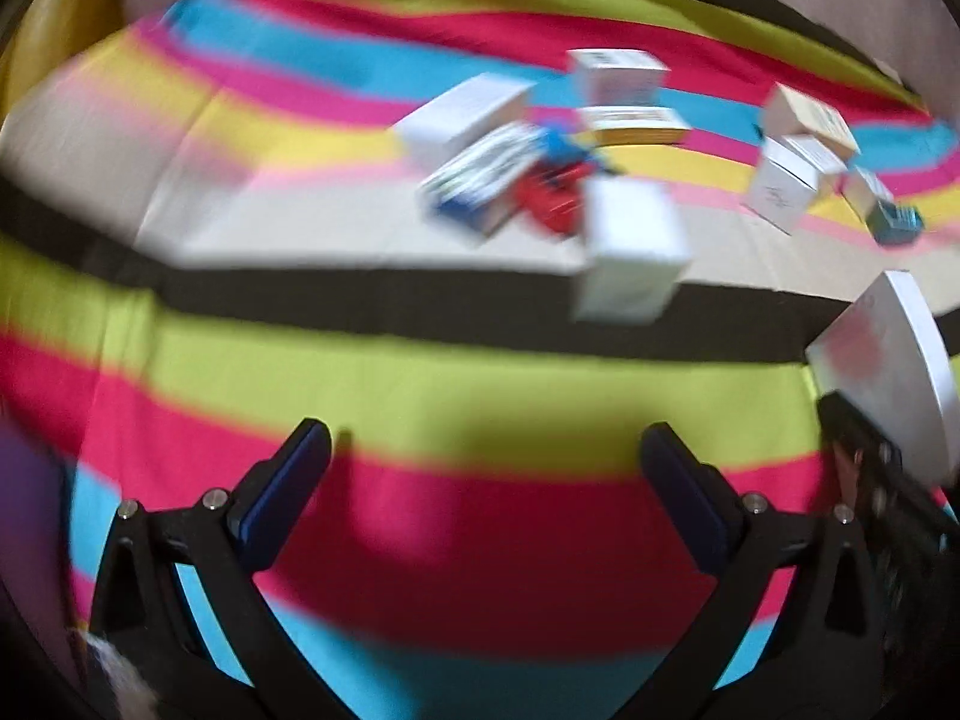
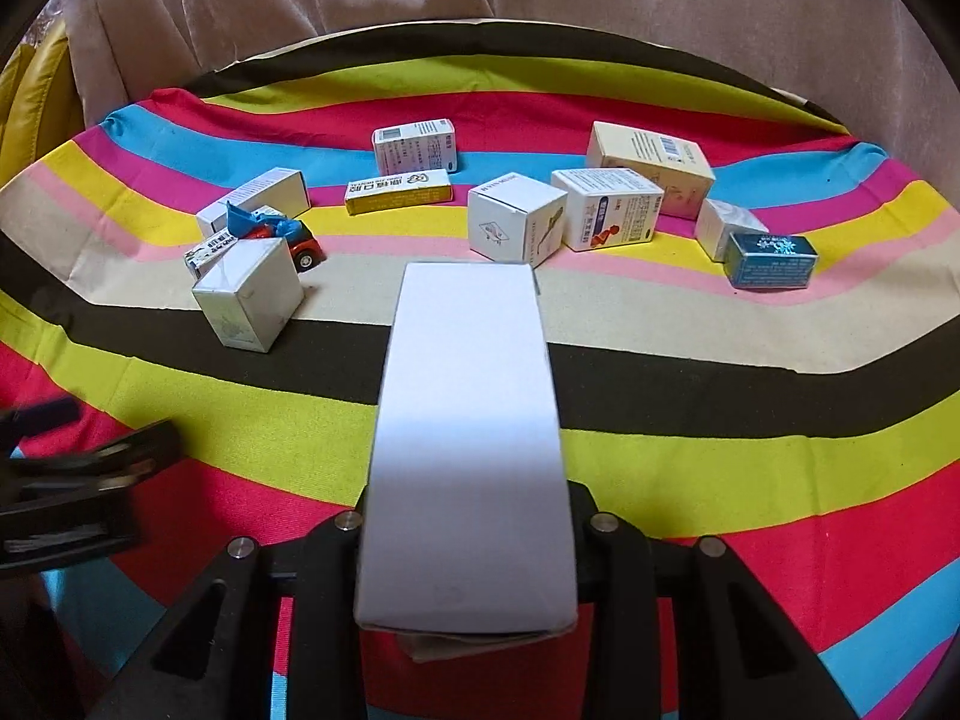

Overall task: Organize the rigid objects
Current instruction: 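Grasp the tall white box with the right tool while the left tool grasps a small white box, then carry both white boxes over the storage box and open both tools to release them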

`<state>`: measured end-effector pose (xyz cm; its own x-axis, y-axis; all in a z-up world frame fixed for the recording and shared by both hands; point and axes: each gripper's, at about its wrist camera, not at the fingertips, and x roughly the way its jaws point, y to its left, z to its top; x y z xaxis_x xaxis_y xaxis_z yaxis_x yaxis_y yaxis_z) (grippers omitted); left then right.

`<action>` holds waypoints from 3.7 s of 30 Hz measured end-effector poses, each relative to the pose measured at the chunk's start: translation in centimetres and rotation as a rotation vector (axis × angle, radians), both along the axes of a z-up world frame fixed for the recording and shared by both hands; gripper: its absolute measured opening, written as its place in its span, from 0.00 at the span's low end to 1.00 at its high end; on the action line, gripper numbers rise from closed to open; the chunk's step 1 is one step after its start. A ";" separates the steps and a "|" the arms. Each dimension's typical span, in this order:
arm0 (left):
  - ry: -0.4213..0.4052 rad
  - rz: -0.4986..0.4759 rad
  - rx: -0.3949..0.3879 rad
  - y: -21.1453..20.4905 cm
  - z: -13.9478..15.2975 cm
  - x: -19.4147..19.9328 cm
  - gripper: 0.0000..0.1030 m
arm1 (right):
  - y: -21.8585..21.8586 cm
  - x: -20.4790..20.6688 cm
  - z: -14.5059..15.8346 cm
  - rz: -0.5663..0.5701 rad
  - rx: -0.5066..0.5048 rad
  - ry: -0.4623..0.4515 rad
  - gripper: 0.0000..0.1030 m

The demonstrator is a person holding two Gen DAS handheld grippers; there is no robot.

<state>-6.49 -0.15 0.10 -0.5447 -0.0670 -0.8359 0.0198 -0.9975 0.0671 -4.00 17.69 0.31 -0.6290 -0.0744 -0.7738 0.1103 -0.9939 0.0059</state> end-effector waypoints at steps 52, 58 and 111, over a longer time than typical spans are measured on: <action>0.114 0.033 0.096 -6.1 0.4 7.8 0.36 | 0.4 -0.2 -0.1 0.001 -0.002 0.002 0.35; 0.116 0.035 0.097 -6.1 0.4 7.8 0.36 | 0.4 -0.3 -0.1 0.004 0.000 0.000 0.35; 0.295 0.211 0.065 -11.7 13.2 23.3 0.36 | -12.1 16.3 9.7 0.396 -0.080 0.072 0.35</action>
<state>16.77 -11.85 13.35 -0.7431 -0.1558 -0.6508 0.2345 -0.9715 -0.0352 12.25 5.55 10.04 -0.5917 -0.3801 -0.7109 0.4873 -0.8712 0.0602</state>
